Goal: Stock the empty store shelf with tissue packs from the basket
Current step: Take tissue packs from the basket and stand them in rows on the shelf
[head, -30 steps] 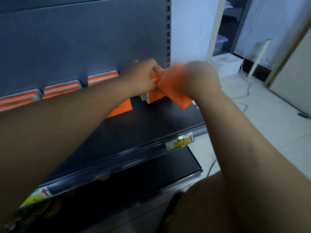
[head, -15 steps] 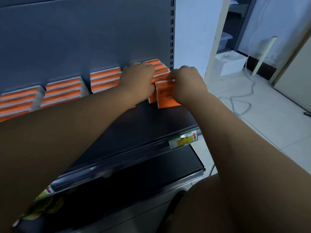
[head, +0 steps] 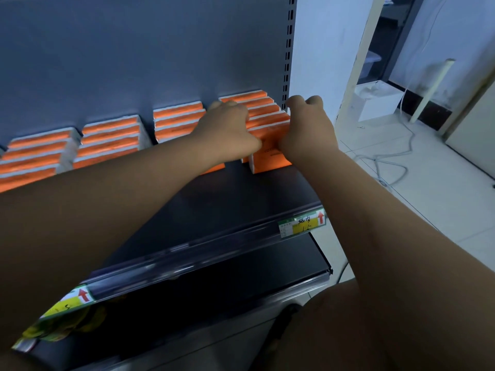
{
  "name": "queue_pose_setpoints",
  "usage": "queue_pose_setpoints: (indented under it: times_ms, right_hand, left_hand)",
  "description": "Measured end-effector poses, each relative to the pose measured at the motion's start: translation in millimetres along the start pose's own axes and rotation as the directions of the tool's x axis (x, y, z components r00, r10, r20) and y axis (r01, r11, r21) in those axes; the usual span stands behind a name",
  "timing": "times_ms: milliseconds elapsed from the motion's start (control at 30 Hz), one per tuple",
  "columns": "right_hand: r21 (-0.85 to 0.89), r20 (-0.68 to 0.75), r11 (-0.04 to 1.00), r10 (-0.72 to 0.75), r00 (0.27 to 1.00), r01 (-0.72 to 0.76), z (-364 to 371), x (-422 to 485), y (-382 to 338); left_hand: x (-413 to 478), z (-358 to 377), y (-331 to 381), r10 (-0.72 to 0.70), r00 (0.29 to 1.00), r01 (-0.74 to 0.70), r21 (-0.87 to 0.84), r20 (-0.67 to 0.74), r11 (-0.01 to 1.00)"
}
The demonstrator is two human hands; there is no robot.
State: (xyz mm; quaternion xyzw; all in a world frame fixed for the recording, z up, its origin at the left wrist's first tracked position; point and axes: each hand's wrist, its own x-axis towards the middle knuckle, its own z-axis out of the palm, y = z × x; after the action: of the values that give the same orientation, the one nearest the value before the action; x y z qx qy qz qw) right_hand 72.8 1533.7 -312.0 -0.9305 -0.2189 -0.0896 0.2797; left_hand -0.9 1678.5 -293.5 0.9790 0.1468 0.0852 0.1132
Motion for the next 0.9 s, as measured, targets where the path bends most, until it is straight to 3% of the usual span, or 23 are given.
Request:
queue_pose_setpoints:
  times_ms: [400, 500, 600, 733, 900]
  right_hand:
    - [-0.026, 0.062, 0.999, -0.037, 0.997, 0.038, 2.5, -5.2, -7.1]
    - [-0.102, 0.075, 0.994, -0.025, 0.997, 0.033, 0.6, -11.6, -11.0]
    - [-0.199, 0.023, 0.974, -0.103, 0.994, 0.106, 1.0, -24.9, -17.0]
    - [-0.120, -0.089, 0.963, -0.254, 0.963, 0.243, 6.3, -33.2, -23.4]
    - [0.053, -0.147, 0.944, -0.316, 0.937, 0.327, 5.4, -49.8, -46.6]
  left_hand:
    - [-3.1, 12.9, -6.4, 0.097, 0.992, -0.093, 0.056, -0.077, 0.994]
    - [-4.2, 18.3, -4.0, 0.069, 0.994, -0.069, 0.012, -0.079, 0.998]
    - [-15.9, 17.7, 2.8, 0.054, 0.993, -0.048, 0.066, -0.100, 0.997]
    - [-37.1, 7.4, 7.0, 0.031, 0.963, 0.013, 0.161, -0.267, 0.987]
    - [-81.4, -7.0, -12.6, -0.098, 0.910, 0.165, 0.136, -0.402, 0.977]
